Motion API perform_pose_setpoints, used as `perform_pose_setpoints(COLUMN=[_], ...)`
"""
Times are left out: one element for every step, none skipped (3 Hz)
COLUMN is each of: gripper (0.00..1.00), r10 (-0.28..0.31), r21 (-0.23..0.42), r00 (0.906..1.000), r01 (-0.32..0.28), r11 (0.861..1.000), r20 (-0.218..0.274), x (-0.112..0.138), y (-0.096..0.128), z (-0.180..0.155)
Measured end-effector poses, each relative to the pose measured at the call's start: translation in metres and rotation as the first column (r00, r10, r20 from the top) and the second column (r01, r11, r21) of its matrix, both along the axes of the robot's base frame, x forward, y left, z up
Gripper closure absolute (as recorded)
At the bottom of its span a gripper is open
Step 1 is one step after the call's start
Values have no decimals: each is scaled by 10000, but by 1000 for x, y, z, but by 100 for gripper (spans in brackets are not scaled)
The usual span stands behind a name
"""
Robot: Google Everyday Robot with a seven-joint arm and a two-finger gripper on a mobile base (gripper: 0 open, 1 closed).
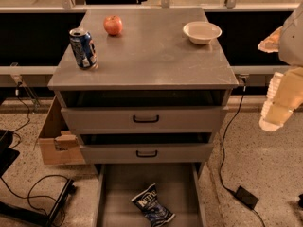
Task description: Pick blue chip bag from bottom drawer and place on counter
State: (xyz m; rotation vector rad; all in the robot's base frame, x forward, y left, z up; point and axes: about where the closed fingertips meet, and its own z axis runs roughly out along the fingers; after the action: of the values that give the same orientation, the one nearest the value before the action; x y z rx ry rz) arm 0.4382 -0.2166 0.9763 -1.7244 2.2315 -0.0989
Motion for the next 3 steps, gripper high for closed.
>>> perform_pose_setpoints(gripper=[0, 0, 0], r10=[-21, -599, -1355], r21=[-81, -36, -131], r00=[9999, 9982, 9907], r01=[22, 599, 1356], r11=[10000, 9982, 9907], r20=[99, 9, 114], x=[3, 11, 12], y=[4, 4, -6], z=[0, -39, -95])
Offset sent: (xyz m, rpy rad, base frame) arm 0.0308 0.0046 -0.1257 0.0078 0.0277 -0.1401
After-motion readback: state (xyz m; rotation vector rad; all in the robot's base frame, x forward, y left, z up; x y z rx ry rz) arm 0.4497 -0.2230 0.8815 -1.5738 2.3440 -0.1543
